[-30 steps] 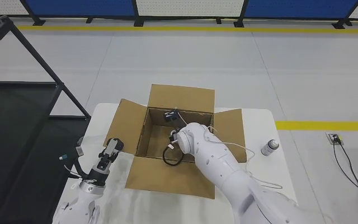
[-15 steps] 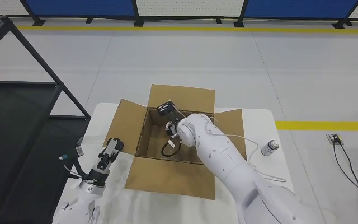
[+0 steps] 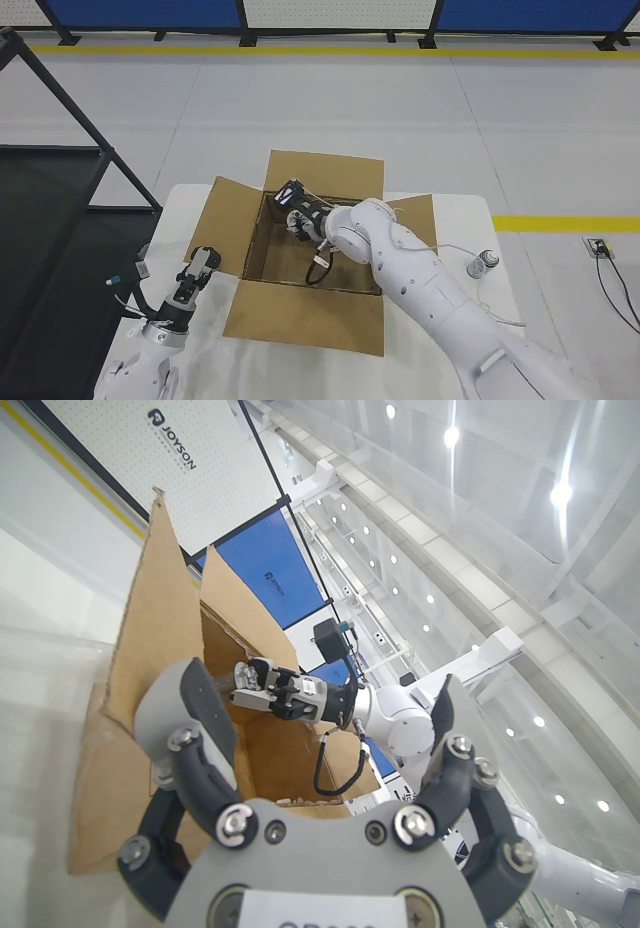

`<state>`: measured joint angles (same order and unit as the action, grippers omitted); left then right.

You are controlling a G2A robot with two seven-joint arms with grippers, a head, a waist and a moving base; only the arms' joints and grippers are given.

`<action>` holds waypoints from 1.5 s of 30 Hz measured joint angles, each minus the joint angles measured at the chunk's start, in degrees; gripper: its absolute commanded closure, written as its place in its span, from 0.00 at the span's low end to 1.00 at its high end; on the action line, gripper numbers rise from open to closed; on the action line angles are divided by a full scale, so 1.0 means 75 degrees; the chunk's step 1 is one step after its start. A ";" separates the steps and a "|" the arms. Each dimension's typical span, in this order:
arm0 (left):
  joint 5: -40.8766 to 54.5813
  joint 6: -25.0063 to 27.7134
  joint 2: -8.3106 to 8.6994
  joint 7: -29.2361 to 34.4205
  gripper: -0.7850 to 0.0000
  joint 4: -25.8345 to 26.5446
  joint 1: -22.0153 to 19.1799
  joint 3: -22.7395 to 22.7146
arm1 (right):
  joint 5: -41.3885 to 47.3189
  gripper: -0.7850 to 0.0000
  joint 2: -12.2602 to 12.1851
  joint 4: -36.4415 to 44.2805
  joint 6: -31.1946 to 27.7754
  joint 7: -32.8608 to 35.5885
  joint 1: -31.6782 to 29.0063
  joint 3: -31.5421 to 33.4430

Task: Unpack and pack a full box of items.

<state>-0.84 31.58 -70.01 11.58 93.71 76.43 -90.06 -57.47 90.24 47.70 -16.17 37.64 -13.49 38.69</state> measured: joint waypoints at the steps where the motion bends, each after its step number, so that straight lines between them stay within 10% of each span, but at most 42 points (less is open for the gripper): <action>1: 0.0000 0.0000 0.0000 0.0000 0.00 0.0000 0.0000 0.0000 | -0.0150 1.00 -0.0178 0.0566 0.0032 0.0218 -0.0263 0.0238; 10: 0.0000 0.0000 0.0000 0.0000 0.00 0.0000 0.0000 0.0000 | -0.0618 1.00 -0.1373 0.6113 -0.0725 0.1972 -0.3506 0.2790; 29: 0.0000 0.0000 0.0000 0.0000 0.00 0.0000 0.0000 0.0000 | -0.0531 1.00 -0.1479 0.6925 -0.0916 0.1797 -0.3813 0.3194; 45: 0.0000 0.0000 0.0000 0.0000 0.00 0.0000 0.0000 0.0000 | 0.2220 1.00 -0.2167 1.0940 -0.2185 0.1804 -0.7984 0.8651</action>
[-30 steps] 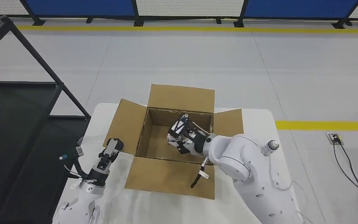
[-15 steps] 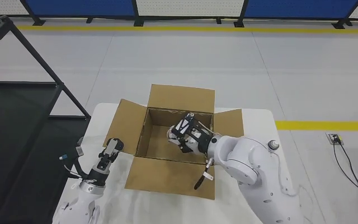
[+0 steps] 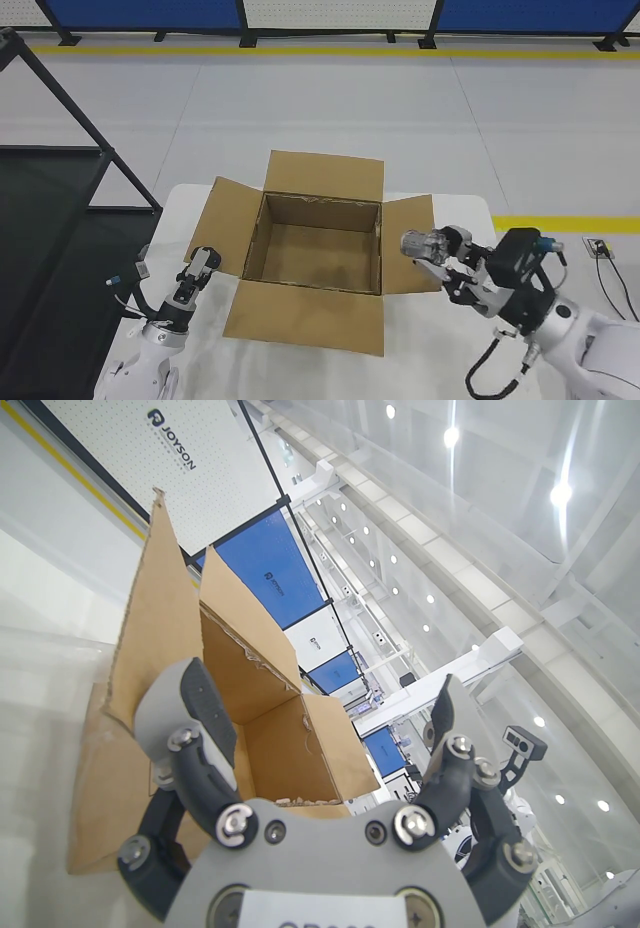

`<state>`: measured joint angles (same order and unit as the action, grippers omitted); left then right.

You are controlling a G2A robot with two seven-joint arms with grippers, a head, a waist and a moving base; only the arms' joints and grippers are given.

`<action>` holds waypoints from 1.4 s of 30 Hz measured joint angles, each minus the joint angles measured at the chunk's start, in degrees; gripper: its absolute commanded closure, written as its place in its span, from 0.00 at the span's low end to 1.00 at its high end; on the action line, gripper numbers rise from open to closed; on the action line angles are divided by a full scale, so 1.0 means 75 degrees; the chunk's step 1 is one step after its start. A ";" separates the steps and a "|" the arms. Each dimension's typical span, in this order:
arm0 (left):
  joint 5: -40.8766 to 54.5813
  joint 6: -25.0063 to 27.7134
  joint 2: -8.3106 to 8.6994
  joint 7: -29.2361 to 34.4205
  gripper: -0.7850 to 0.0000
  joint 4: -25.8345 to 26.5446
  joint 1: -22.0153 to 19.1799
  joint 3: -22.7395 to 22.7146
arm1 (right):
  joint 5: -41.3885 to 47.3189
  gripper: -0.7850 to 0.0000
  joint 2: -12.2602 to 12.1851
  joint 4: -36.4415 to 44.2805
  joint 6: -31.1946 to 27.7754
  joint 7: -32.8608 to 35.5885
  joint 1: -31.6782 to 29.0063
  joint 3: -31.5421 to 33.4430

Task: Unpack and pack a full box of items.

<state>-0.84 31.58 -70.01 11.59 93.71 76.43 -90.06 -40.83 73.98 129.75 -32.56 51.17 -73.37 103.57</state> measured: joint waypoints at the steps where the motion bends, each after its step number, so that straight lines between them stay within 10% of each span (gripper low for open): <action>1: 0.0000 0.0000 0.0000 0.0000 0.00 0.0000 0.0000 0.0000 | 0.0173 1.00 -0.0020 0.0003 -0.0076 -0.0039 -0.0285 0.0349; 12: 0.0000 0.0000 0.0000 0.0000 0.00 0.0000 0.0000 0.0000 | 0.0504 1.00 -0.0175 -0.0896 0.0157 0.0062 -0.2187 0.2008; 25: 0.0000 0.0000 0.0000 0.0000 0.00 0.0000 0.0000 0.0000 | -0.1220 1.00 -0.0434 -0.3576 0.1527 0.0584 -0.0346 0.0675; 42: 0.0000 0.0000 0.0000 0.0000 0.00 0.0000 0.0000 0.0000 | -0.3046 1.00 -0.0605 -0.4356 0.2549 0.0642 0.0283 -0.0397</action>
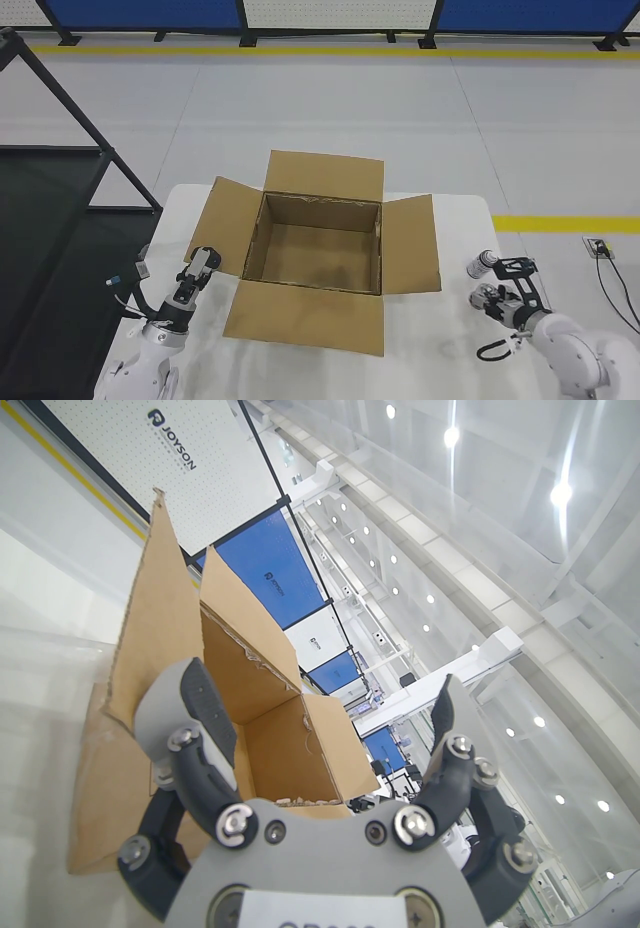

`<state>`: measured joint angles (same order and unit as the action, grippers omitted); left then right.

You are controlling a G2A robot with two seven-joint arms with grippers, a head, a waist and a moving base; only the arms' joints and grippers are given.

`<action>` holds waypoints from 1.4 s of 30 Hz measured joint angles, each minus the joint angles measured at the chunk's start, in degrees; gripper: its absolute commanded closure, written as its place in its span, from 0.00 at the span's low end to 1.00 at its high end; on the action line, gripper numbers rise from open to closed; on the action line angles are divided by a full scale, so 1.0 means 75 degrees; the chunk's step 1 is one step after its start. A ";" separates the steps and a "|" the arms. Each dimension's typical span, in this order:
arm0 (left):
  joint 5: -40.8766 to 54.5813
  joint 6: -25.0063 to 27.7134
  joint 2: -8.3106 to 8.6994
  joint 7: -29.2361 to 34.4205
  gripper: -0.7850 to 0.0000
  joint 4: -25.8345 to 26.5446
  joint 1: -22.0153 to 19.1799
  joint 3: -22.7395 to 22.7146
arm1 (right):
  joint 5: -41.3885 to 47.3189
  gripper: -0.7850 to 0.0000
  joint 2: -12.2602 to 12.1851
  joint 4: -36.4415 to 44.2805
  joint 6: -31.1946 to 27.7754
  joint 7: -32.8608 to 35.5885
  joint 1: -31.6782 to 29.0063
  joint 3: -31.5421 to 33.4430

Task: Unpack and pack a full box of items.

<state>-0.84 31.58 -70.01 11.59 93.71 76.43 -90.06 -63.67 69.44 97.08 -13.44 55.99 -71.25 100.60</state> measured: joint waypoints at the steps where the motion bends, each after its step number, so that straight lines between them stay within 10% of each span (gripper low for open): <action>1: 0.0000 0.0000 0.0000 0.0000 0.00 0.0000 0.0000 0.0000 | -0.0054 1.00 -0.0006 -0.0029 0.0050 0.0014 0.0015 -0.0035; 14: 0.0000 0.0000 0.0000 0.0000 0.00 0.0000 0.0000 0.0000 | -0.0239 0.98 -0.0093 -0.0284 0.0336 0.0076 0.0221 -0.0322; 42: 0.0000 0.0000 0.0000 0.0000 0.00 0.0000 0.0000 0.0000 | -0.0229 0.00 -0.0258 -0.0370 0.0645 0.0046 0.0409 -0.0564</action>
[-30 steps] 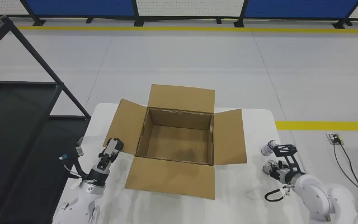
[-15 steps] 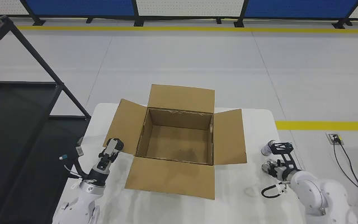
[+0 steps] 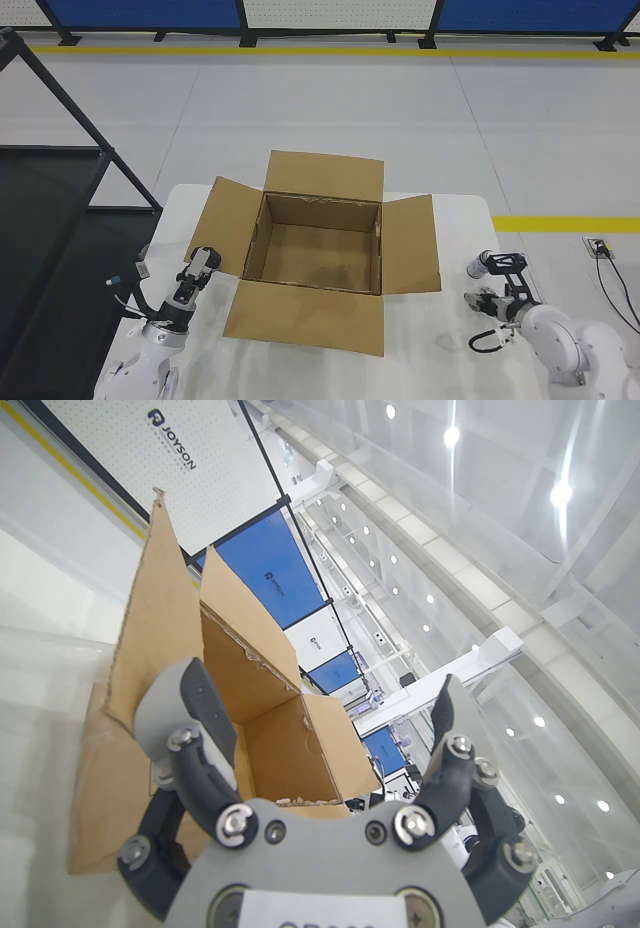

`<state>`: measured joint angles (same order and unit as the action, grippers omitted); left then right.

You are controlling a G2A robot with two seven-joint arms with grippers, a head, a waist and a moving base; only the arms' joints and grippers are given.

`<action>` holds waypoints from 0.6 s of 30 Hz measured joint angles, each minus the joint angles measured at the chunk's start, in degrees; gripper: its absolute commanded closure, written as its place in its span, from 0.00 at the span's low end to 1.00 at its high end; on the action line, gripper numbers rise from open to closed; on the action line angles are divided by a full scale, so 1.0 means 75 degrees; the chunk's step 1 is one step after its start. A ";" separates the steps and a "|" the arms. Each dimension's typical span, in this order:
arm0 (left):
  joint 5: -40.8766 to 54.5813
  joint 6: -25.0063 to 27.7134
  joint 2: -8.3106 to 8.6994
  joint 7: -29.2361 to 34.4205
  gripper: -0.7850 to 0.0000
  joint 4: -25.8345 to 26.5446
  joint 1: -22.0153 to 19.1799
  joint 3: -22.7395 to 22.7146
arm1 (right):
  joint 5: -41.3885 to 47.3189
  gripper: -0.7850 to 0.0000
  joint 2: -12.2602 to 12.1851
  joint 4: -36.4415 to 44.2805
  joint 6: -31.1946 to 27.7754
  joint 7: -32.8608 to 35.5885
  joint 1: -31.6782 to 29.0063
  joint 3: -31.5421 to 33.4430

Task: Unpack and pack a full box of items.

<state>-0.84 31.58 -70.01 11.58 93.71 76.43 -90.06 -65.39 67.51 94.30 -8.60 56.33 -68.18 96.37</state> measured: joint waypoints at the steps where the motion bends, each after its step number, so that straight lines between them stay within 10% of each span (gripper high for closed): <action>1: 0.0000 0.0000 0.0000 0.0000 0.00 0.0000 0.0000 0.0000 | 0.0101 0.00 -0.0005 0.0086 -0.0037 -0.0066 -0.0040 0.0040; 18: 0.0000 0.0000 0.0000 0.0000 0.00 0.0000 0.0000 0.0000 | 0.5806 0.00 -0.0046 0.1553 -0.1911 -0.1493 -0.0834 0.1079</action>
<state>-0.84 31.58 -70.01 11.58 93.71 76.43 -90.06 -21.84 67.16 105.95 -22.94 45.14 -74.43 104.46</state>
